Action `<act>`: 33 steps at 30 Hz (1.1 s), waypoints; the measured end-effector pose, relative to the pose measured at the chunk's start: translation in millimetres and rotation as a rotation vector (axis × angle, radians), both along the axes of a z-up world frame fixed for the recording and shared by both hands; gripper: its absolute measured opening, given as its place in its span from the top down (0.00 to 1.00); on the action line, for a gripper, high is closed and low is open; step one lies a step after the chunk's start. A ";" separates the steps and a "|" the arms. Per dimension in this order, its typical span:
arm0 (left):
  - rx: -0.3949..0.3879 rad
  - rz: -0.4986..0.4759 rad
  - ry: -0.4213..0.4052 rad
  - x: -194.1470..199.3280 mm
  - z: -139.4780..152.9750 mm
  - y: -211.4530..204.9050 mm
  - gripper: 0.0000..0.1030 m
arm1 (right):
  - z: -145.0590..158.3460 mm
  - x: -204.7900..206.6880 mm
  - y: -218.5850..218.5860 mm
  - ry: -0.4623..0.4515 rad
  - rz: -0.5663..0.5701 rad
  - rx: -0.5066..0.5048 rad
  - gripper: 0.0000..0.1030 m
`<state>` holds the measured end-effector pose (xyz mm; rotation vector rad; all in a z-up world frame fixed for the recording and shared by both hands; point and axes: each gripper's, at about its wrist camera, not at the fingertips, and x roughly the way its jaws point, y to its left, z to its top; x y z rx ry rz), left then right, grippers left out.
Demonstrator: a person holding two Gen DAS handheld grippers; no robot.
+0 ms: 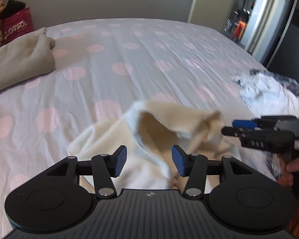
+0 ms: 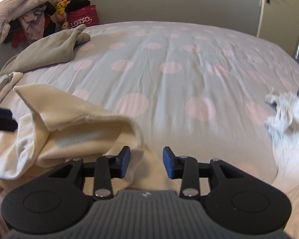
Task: Fold clothes
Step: 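Grasp the hood drawstring with the right gripper while the left gripper grasps the hood edge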
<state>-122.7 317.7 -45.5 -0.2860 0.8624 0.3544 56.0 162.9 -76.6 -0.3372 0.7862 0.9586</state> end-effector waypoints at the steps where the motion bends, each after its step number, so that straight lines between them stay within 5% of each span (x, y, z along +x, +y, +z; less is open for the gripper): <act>1: 0.021 -0.009 0.015 1.4 -3.3 -9.2 0.49 | -0.1 -3.2 -1.5 0.010 -0.006 0.009 0.61; 6: 0.074 -0.040 0.097 14.2 -31.9 -35.4 0.49 | 0.8 -17.7 -2.9 0.030 -0.006 0.051 0.61; 10: 0.134 -0.020 0.123 21.7 -46.2 -37.2 0.58 | -7.7 -14.7 2.0 0.008 0.016 0.050 0.49; 20: 0.004 -0.014 -0.013 6.7 -40.7 -2.8 0.81 | -32.8 24.2 9.4 0.164 0.075 0.181 0.51; 22: -0.026 -0.024 -0.027 2.6 -37.1 3.7 0.84 | -32.1 27.0 7.1 0.207 0.083 0.219 0.65; 33: -0.075 0.058 -0.053 -0.6 -33.0 19.7 0.85 | -32.4 22.0 7.8 0.198 0.091 0.213 0.65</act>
